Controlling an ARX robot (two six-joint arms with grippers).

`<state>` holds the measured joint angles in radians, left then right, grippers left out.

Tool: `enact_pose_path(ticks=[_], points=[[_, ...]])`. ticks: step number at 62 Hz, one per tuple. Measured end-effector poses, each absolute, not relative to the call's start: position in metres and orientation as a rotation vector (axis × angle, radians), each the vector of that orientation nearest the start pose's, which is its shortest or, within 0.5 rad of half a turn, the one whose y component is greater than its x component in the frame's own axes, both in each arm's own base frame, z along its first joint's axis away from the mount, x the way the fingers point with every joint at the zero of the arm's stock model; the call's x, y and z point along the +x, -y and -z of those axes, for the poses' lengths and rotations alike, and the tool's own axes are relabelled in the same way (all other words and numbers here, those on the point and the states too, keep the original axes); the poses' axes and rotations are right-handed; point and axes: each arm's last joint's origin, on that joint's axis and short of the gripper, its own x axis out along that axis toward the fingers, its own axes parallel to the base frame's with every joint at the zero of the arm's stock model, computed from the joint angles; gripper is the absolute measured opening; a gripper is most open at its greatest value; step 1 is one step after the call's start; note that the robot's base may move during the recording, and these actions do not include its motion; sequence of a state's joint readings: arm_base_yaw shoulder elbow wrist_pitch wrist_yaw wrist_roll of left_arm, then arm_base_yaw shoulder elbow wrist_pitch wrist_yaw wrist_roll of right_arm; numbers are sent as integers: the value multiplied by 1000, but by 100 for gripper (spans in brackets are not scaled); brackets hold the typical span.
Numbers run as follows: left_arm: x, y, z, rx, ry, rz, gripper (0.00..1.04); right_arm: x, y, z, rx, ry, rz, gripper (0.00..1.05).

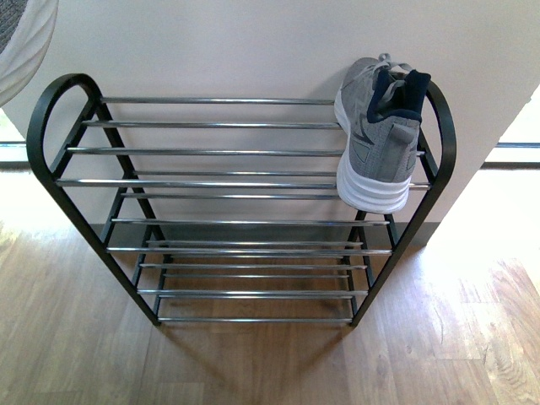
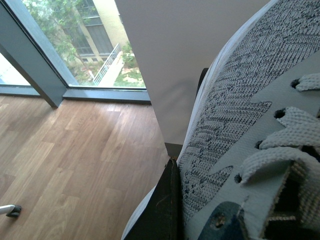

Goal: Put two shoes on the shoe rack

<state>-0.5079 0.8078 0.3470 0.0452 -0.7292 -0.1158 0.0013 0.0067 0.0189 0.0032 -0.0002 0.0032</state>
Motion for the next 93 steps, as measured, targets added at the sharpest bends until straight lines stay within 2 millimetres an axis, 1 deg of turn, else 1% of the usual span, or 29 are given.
enact_pose_path(ticks=[49,52,61,63,68,70,80,85,86,88,91,93], points=[[154,64,-203,127,-326,-237,1,97,0,-170,3,16,-2,1],[154,64,-203,127,-326,-237,1,97,0,-170,3,16,-2,6],[154,64,-203,127,-326,-237,1,97,0,-170,3,16,-2,31],[154,64,-203,127,-326,-237,1,97,0,-170,3,16,-2,34],[154,64,-203,127,-326,-237,1,97,0,-170,3,16,-2,48],[154,64,-203,127,-326,-237,1,97,0,-170,3,16,-2,52],[154,64,-203,125,-322,-243,1,97,0,-170,3,16,-2,78],[154,66,-206,14,-272,-299,1,97,0,-170,3,16,-2,90],[154,67,-207,-41,-251,-322,1,97,0,-170,3,16,-2,93],[156,71,-211,-103,-227,-327,1,97,0,-170,3,16,-1,97],[162,77,-219,-203,-202,-319,1,97,0,-170,3,17,-2,96],[170,86,-228,-296,-188,-306,1,97,0,-170,3,17,-2,95]])
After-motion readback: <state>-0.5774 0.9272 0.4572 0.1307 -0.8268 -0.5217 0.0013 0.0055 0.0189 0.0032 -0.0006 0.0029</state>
